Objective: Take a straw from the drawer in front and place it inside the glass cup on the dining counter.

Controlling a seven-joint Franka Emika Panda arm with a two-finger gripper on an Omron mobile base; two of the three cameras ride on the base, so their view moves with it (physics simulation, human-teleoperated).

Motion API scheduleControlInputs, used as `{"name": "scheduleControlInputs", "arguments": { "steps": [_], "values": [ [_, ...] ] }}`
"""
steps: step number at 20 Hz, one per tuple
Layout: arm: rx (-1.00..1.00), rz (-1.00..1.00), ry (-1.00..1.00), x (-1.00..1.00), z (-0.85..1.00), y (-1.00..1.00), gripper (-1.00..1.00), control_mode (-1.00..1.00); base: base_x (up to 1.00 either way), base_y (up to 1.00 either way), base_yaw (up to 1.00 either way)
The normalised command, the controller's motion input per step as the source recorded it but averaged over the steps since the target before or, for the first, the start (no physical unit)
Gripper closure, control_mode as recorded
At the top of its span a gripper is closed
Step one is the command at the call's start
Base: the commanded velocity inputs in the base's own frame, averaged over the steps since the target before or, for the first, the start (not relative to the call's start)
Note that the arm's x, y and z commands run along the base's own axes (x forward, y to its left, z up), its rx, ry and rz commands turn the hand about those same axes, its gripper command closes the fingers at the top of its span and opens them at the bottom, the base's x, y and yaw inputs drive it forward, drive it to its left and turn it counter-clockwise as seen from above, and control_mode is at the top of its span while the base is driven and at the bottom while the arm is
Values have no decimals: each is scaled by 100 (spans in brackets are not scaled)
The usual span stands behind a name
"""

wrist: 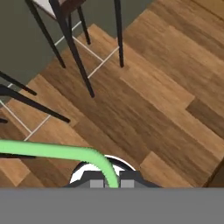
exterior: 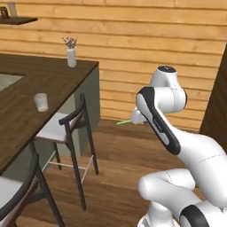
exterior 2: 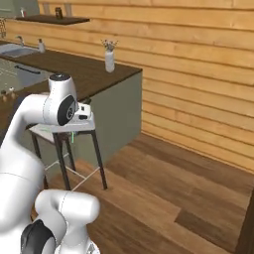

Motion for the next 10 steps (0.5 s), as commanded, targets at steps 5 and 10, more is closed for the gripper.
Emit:
{"name": "scheduleControlInputs", "arguments": {
  "steps": [5, 10],
  "values": [
    [0, 0, 0, 0, 0, 0, 100, 100, 45, -49, 66],
    [0, 0, 0, 0, 0, 0, 100, 100, 36, -53, 68]
  ]
}}
